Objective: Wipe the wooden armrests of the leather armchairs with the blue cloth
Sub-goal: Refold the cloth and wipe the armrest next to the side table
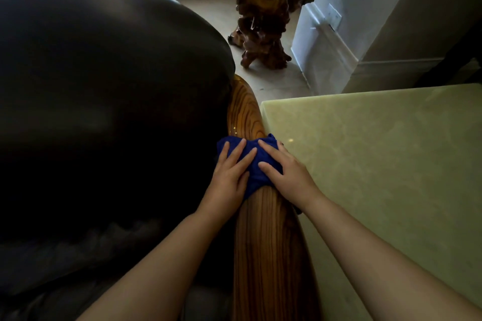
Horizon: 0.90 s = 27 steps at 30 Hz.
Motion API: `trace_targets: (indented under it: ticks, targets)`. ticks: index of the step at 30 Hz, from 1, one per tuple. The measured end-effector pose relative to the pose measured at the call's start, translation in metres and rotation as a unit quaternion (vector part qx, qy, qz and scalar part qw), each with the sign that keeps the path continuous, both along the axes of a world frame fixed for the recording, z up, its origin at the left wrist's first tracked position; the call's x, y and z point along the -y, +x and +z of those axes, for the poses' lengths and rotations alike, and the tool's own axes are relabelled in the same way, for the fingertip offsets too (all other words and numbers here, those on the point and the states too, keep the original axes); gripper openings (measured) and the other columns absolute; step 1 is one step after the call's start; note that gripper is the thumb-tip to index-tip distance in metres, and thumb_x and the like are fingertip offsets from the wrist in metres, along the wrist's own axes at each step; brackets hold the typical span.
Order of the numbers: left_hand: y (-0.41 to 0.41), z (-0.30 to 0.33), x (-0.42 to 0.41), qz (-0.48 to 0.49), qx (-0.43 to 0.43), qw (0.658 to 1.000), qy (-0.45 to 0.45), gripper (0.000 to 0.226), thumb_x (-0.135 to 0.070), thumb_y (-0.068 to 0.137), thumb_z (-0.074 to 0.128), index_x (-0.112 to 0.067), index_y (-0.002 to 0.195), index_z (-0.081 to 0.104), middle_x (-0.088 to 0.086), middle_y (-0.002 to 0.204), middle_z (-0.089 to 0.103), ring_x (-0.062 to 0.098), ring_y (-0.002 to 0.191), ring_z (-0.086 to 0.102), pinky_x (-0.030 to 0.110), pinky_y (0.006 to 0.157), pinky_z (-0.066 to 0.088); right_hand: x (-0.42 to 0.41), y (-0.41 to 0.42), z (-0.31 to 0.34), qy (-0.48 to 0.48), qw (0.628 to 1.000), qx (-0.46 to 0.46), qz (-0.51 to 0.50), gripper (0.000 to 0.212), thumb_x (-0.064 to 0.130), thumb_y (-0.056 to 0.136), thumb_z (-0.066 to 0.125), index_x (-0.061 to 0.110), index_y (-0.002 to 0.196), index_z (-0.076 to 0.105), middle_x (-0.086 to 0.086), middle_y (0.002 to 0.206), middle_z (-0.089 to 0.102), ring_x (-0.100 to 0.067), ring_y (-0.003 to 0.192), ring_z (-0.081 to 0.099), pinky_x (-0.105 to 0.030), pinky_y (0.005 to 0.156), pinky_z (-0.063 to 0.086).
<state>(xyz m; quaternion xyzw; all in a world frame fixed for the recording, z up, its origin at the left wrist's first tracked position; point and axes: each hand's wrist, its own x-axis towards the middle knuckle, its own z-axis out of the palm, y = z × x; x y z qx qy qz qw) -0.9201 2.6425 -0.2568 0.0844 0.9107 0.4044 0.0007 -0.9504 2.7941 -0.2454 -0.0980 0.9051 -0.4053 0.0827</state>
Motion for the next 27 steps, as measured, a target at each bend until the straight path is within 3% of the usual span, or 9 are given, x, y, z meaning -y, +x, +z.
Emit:
trace_targets:
  ticks: [6,12,17,22,27]
  targets:
    - [0.001,0.011,0.006,-0.007,0.054,0.998,0.006,0.056,-0.011,0.092,0.046,-0.033,0.139,0.026,-0.008,0.155,0.009,0.014,0.143,-0.008,0.037,0.117,-0.002,-0.011,0.002,0.011,0.024,0.999,0.008,0.027,0.049,0.027,0.088,0.056,0.035,0.134,0.042,-0.009,0.153,0.026,-0.023,0.139,0.026,-0.024,0.103,0.023]
    - [-0.006,0.019,0.002,0.020,0.051,0.998,-0.012,0.055,-0.010,0.090,0.048,-0.028,0.138,0.031,-0.005,0.155,0.016,0.016,0.144,-0.002,0.037,0.117,0.001,-0.012,-0.009,0.022,0.050,0.998,0.016,0.038,0.049,0.022,0.085,0.062,0.030,0.131,0.048,-0.011,0.148,0.035,-0.024,0.134,0.036,-0.034,0.110,0.030]
    - [-0.017,0.028,-0.002,0.073,0.020,0.997,-0.021,0.050,-0.004,0.085,0.055,-0.020,0.131,0.045,0.002,0.149,0.034,0.019,0.142,0.018,0.036,0.118,0.014,-0.005,-0.024,0.033,0.120,0.992,-0.018,0.029,0.044,0.025,0.082,0.064,0.026,0.125,0.055,-0.007,0.131,0.058,-0.023,0.121,0.051,-0.034,0.102,0.038]
    - [0.017,0.041,-0.009,0.094,0.034,0.994,-0.040,0.043,-0.002,0.082,0.059,-0.015,0.123,0.055,0.006,0.136,0.053,0.016,0.131,0.042,0.035,0.112,0.032,-0.007,0.003,0.039,0.226,0.971,-0.053,0.061,0.038,0.029,0.081,0.061,0.027,0.118,0.060,-0.007,0.117,0.067,-0.028,0.106,0.060,-0.033,0.091,0.045]
    - [0.026,0.093,0.004,0.016,0.102,0.993,-0.060,0.034,-0.009,0.079,0.064,-0.018,0.112,0.063,0.000,0.115,0.064,0.007,0.100,0.058,0.020,0.089,0.048,-0.024,0.012,0.082,0.189,0.978,0.032,0.087,0.033,0.029,0.074,0.072,0.022,0.105,0.068,-0.004,0.107,0.068,-0.020,0.095,0.061,-0.026,0.080,0.046]
